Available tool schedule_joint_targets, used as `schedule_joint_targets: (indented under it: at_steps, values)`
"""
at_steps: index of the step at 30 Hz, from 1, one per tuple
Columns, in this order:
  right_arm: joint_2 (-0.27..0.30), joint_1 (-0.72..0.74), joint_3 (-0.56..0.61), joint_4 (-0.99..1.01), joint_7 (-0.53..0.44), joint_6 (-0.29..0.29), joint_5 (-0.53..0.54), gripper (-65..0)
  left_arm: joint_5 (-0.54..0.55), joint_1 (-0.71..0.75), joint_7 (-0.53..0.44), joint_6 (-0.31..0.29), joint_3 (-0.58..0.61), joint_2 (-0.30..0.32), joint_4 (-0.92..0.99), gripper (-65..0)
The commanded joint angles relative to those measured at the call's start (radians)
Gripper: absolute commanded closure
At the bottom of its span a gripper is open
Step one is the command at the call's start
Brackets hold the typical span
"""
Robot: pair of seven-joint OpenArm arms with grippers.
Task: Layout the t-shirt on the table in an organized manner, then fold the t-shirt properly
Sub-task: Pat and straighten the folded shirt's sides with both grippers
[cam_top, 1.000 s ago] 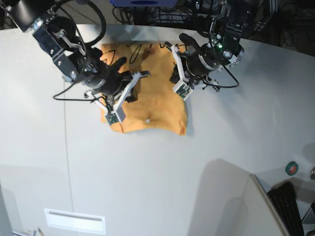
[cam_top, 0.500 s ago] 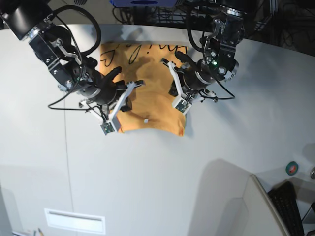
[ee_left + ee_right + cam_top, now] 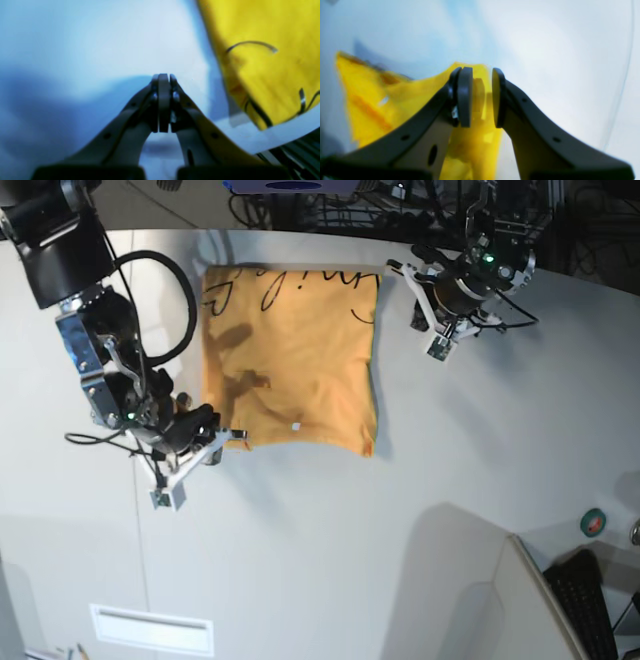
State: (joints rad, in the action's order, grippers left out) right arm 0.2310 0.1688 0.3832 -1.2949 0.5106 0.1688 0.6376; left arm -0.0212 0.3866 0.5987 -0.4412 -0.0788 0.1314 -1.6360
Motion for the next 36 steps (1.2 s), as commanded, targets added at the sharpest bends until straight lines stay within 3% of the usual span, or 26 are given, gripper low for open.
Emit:
schedule_joint_targets:
  at_steps: [1,6,9,10,14,19,25,27,29,36]
  values:
    - [-0.006,0.045,-0.01,0.008,-0.027,-0.002,-0.003,-14.0,0.022,-0.001,-0.043,-0.009,0.01,-0.02,-0.045,0.0]
    - [-0.049,0.127,-0.007,0.169,-0.025,-0.012,-0.003,-14.6,0.011,-0.033,-0.046,-0.006,0.047,-0.135,-0.066,0.0]
    - [-0.058,0.13,-0.007,0.202,-0.023,-0.105,-0.003,-14.7,0.002,-0.082,-0.046,0.011,0.047,-0.178,0.012,0.0]
    - [-0.058,0.13,-0.007,0.214,-0.023,-0.128,-0.003,-14.7,-0.013,-0.099,-0.047,0.037,0.05,-0.18,0.049,0.0]
    - [-0.06,0.131,-0.007,0.277,-0.023,-0.133,-0.003,-14.9,-0.084,-0.146,-0.049,0.16,0.104,-0.18,0.187,0.0]
    - [-0.06,0.139,-0.007,0.3,-0.023,-0.134,-0.003,-19.2,-0.102,-0.15,-0.05,0.163,0.107,-0.18,0.239,0.0]
    - [-0.061,0.14,-0.007,0.306,-0.023,-0.136,-0.005,-18.5,-0.102,-0.154,-0.05,0.164,0.106,-0.18,0.251,0.0]
    - [-0.061,0.14,-0.007,0.306,-0.027,-0.136,-0.005,-13.5,-0.102,-0.153,-0.05,0.164,0.107,-0.18,0.251,0.0]
    - [-0.058,0.14,-0.008,0.306,-0.027,-0.136,-0.005,0.0,-0.102,-0.151,-0.05,0.164,0.107,-0.18,0.251,0.0]
    - [-0.032,0.139,-0.016,0.3,-0.025,-0.136,-0.003,0.0,-0.102,-0.139,-0.049,0.164,0.106,-0.18,0.248,0.0]
